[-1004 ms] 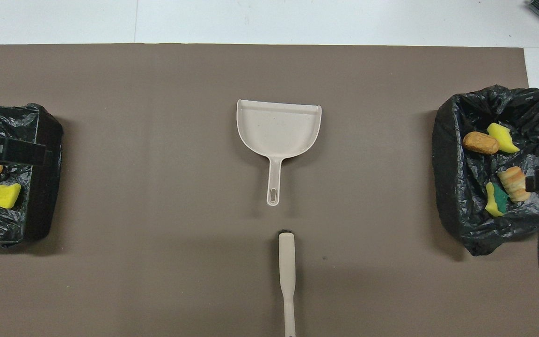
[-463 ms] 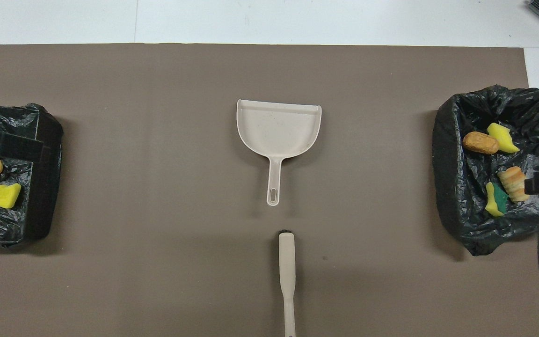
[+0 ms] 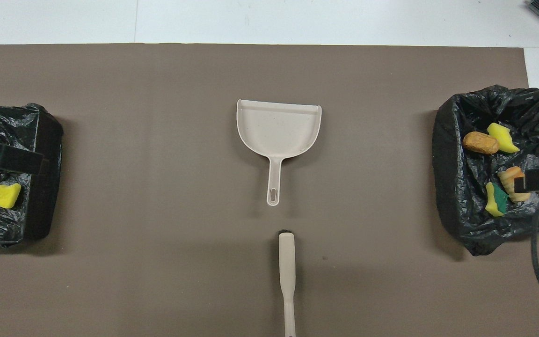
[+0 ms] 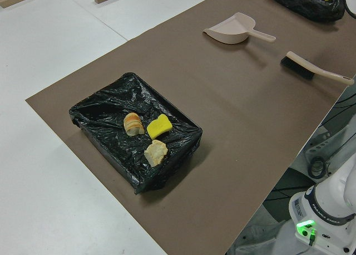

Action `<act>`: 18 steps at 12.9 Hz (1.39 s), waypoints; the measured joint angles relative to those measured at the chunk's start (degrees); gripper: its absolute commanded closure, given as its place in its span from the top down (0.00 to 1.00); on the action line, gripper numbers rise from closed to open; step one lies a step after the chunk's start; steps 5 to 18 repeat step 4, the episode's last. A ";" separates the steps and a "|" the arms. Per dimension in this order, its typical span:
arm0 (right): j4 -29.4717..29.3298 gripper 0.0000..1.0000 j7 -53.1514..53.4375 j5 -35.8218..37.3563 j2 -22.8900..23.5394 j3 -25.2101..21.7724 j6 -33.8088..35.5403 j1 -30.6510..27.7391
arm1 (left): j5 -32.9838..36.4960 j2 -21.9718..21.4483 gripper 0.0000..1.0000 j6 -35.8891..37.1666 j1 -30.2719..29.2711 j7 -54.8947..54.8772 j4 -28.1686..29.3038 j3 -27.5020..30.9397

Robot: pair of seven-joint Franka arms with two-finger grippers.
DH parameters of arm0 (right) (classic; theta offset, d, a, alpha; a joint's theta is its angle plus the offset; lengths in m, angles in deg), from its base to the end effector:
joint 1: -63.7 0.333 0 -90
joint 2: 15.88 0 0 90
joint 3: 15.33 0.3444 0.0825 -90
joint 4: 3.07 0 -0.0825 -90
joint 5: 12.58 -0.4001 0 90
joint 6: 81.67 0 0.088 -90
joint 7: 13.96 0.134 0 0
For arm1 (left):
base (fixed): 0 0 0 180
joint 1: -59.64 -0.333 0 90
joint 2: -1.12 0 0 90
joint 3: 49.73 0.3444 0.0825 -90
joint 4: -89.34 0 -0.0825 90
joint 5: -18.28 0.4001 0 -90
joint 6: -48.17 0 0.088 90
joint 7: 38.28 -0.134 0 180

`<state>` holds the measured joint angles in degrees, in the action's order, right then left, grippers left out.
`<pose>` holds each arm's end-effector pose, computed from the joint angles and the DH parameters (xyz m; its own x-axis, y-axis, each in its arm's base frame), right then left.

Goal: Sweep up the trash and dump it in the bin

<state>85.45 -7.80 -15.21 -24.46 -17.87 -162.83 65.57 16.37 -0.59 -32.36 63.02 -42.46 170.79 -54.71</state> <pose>0.5006 -0.0014 0.7050 0.9936 -0.1114 0.0157 -0.1104 -0.9924 -0.0538 0.5345 -0.0844 0.6994 0.9748 -0.2224 0.0159 -0.2228 -0.9744 0.0291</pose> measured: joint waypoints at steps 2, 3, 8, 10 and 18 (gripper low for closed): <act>-0.14 1.00 0.36 -0.24 0.01 -0.31 0.00 -0.01 | 0.06 -0.02 1.00 0.47 0.00 0.00 0.00 0.00; -0.14 1.00 0.79 -0.29 0.07 -0.37 -0.03 -0.02 | 0.08 -0.04 1.00 0.54 0.00 0.00 0.00 0.00; -0.14 1.00 1.33 -0.33 0.10 -0.37 -0.06 0.00 | 0.10 -0.06 1.00 0.58 0.00 0.00 0.00 0.01; -0.14 1.00 1.33 -0.33 0.10 -0.37 -0.06 0.00 | 0.10 -0.06 1.00 0.58 0.00 0.00 0.00 0.01; -0.14 1.00 1.33 -0.33 0.10 -0.37 -0.06 0.00 | 0.10 -0.06 1.00 0.58 0.00 0.00 0.00 0.01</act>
